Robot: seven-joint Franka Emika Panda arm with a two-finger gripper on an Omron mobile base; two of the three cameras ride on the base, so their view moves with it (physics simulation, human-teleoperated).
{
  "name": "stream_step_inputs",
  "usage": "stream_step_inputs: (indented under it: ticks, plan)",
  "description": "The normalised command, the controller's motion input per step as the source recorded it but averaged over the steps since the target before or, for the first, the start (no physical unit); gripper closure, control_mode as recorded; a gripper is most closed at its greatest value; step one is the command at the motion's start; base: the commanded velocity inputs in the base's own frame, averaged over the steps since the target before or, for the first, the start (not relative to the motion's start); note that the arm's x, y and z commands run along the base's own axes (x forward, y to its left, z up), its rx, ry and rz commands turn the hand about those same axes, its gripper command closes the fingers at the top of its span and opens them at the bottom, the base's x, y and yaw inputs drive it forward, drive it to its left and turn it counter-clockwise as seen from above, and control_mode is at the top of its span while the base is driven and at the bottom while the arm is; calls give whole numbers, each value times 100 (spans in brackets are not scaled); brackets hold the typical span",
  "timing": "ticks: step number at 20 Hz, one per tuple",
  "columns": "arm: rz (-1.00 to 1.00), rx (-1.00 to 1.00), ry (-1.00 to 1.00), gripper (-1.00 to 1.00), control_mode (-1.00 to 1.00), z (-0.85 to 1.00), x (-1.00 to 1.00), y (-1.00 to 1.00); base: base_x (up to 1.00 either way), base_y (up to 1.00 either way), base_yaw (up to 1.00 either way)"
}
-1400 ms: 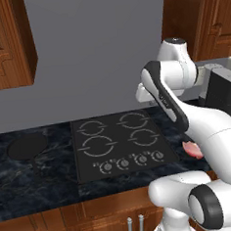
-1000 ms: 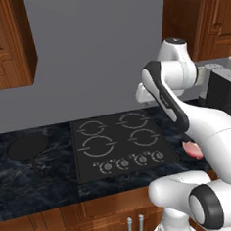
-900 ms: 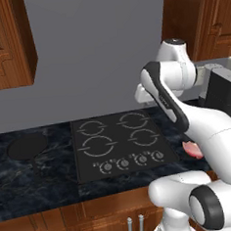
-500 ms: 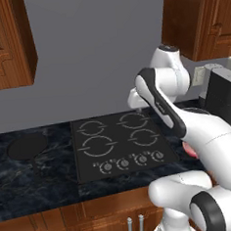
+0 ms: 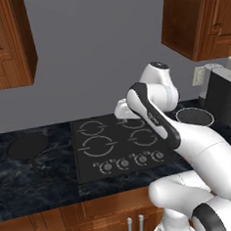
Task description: Place both pans onto different burners. Then place the sweet potato and the steak on different pans.
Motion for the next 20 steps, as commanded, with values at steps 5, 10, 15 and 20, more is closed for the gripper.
stream_step_inputs:
  ticks: [5,10,15,20]
  plan:
    - [0,2,0,-100,-100,-35,0,66,0,0,0]
    - [0,0,0,-100,-100,-31,0,67,0,0,0]
    - [0,0,0,-100,-100,-29,0,64,0,0,0]
    - [0,0,0,-100,-100,-24,0,62,0,0,0]
